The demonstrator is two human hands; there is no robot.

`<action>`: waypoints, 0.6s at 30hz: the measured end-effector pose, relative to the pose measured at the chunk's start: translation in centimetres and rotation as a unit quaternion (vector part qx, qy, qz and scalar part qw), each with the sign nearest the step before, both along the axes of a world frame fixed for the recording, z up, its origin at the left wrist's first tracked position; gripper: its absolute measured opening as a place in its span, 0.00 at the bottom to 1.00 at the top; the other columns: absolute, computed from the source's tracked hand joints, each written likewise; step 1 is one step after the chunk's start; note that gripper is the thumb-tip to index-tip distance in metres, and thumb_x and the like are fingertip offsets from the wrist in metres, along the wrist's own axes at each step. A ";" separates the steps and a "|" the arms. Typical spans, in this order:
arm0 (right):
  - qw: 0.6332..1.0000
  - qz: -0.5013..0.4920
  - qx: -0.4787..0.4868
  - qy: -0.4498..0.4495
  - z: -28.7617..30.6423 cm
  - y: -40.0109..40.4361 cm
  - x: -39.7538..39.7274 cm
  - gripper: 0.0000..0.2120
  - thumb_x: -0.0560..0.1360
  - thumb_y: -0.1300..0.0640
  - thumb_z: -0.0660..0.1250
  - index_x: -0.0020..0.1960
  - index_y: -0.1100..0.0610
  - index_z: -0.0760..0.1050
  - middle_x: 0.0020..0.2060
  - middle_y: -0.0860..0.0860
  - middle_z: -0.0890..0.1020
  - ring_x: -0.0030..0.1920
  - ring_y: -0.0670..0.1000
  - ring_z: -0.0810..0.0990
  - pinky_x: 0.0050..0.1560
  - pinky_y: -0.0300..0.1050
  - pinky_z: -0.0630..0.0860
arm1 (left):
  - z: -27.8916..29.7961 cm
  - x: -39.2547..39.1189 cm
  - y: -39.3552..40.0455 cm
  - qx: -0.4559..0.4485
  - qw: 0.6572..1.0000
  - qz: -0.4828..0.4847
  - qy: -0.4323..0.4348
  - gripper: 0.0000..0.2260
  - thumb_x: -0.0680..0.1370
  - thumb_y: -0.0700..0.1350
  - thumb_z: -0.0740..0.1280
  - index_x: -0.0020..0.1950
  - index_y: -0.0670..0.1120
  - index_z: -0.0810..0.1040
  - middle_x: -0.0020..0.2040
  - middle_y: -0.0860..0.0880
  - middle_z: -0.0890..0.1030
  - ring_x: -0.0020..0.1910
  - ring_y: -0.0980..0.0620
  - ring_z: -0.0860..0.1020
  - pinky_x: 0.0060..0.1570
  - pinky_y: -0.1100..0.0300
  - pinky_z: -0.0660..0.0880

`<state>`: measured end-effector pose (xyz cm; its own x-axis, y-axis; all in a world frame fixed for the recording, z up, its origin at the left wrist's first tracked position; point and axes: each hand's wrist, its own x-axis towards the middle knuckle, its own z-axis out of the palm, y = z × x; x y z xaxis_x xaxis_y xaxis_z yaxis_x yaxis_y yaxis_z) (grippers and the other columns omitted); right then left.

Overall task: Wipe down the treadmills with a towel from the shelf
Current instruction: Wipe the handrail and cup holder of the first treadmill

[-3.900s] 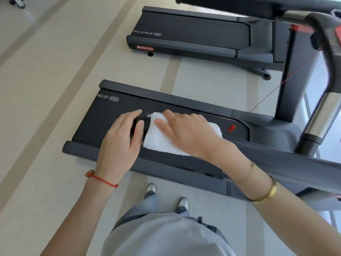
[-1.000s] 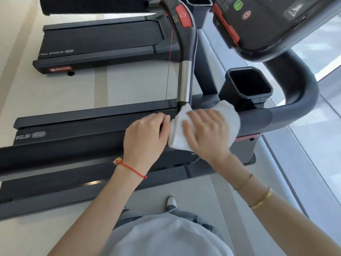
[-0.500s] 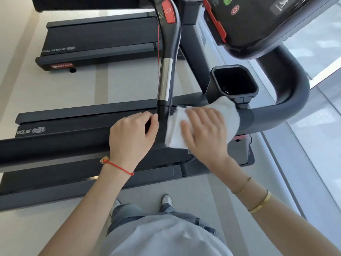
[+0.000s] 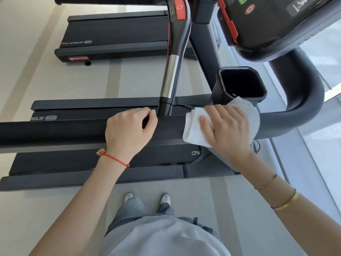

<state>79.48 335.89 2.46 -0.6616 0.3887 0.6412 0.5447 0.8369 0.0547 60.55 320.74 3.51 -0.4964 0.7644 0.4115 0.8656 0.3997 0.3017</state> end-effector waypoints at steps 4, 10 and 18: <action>0.998 0.060 -0.006 -0.024 -0.4 -1.8 -2.2 0.18 0.82 0.50 0.55 0.49 0.60 0.79 0.41 0.53 0.81 0.42 0.55 0.79 0.44 0.47 0.73 | -0.1 -0.5 -0.5 -0.009 0.999 -0.025 -0.023 0.18 0.83 0.51 0.57 0.40 0.47 0.81 0.29 0.53 0.78 0.27 0.51 0.73 0.26 0.60 0.67; 0.989 0.125 0.021 -0.073 -0.7 -4.7 -6.2 0.22 0.83 0.44 0.55 0.58 0.61 0.78 0.51 0.54 0.82 0.51 0.54 0.81 0.53 0.49 0.76 | -0.2 -2.5 -2.7 0.030 0.999 -0.024 -0.009 0.15 0.82 0.43 0.60 0.40 0.41 0.81 0.35 0.47 0.82 0.35 0.45 0.78 0.46 0.51 0.74; 0.983 0.103 -0.021 -0.148 1.1 -7.6 -11.2 0.25 0.83 0.43 0.47 0.44 0.57 0.76 0.33 0.49 0.76 0.34 0.50 0.75 0.35 0.44 0.71 | -1.0 -5.4 -7.0 0.040 0.999 0.023 0.024 0.11 0.82 0.42 0.62 0.46 0.42 0.83 0.43 0.49 0.85 0.46 0.47 0.82 0.61 0.50 0.72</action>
